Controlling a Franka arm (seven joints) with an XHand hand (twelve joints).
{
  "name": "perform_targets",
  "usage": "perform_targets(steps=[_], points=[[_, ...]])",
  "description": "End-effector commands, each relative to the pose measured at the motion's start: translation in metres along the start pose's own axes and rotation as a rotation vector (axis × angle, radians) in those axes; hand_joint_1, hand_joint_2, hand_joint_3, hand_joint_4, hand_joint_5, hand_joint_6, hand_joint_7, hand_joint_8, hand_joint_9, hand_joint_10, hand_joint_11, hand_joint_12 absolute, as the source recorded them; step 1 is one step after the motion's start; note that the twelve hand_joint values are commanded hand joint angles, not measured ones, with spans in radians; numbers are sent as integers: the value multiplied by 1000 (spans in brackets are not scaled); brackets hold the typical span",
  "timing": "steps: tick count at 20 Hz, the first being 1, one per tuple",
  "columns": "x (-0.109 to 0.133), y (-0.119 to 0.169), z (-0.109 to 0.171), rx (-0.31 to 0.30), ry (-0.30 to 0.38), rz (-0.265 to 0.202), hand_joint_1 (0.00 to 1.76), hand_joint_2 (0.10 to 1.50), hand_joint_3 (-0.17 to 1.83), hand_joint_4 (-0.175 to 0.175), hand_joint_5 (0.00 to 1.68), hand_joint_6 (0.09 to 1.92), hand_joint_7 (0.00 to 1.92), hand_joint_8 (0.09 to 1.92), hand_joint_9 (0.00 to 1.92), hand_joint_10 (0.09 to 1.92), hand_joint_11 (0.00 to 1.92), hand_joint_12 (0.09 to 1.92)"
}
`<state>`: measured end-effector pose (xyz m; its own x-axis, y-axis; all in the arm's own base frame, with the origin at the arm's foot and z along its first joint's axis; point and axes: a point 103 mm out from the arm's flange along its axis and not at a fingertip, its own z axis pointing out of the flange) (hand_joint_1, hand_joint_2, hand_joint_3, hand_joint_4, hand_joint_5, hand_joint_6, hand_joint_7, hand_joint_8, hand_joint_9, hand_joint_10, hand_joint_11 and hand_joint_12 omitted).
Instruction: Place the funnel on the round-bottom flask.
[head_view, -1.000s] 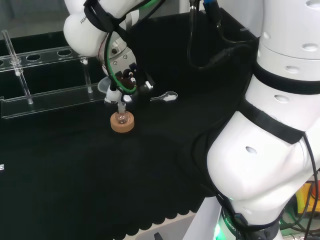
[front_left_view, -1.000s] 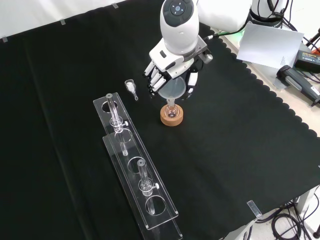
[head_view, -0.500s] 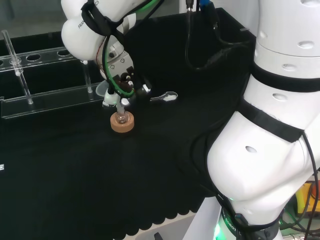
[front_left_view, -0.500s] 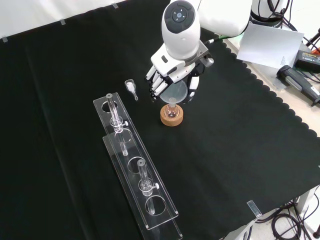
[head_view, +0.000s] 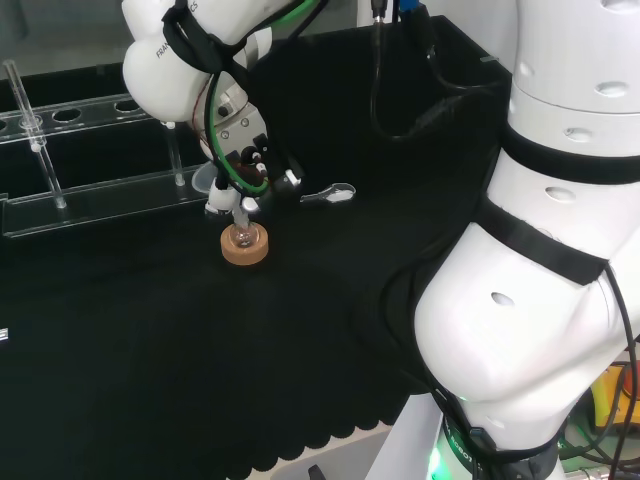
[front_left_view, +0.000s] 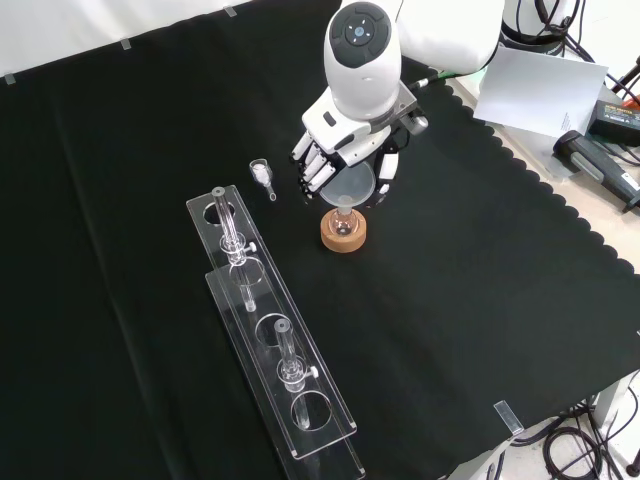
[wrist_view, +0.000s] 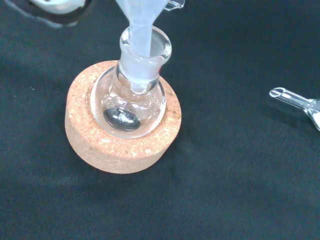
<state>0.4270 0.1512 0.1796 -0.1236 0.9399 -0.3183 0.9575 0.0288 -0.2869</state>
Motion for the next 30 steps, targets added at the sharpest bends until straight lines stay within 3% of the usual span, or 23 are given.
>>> perform_targets(steps=[1,4,5,13,19,25,30], points=[[-4,-1,1,10,15,8,771,703,662,-68,429,551,488,736,810,456,608,1282],[-7,-1,3,23,17,11,741,686,653,-76,392,384,403,763,715,539,547,1317],[-2,-2,0,34,-25,28,736,684,648,-76,392,349,390,765,697,556,536,1324],[16,-8,-8,55,-65,40,704,668,615,-78,373,223,312,759,624,595,491,1344],[20,-8,-8,128,-76,53,645,652,542,-73,239,87,68,720,372,691,391,1412],[9,-12,-20,59,-46,48,585,668,445,-65,147,87,0,426,153,778,251,1472],[-6,-19,-46,-3,-21,40,563,674,421,-64,145,87,0,411,129,794,224,1484]])
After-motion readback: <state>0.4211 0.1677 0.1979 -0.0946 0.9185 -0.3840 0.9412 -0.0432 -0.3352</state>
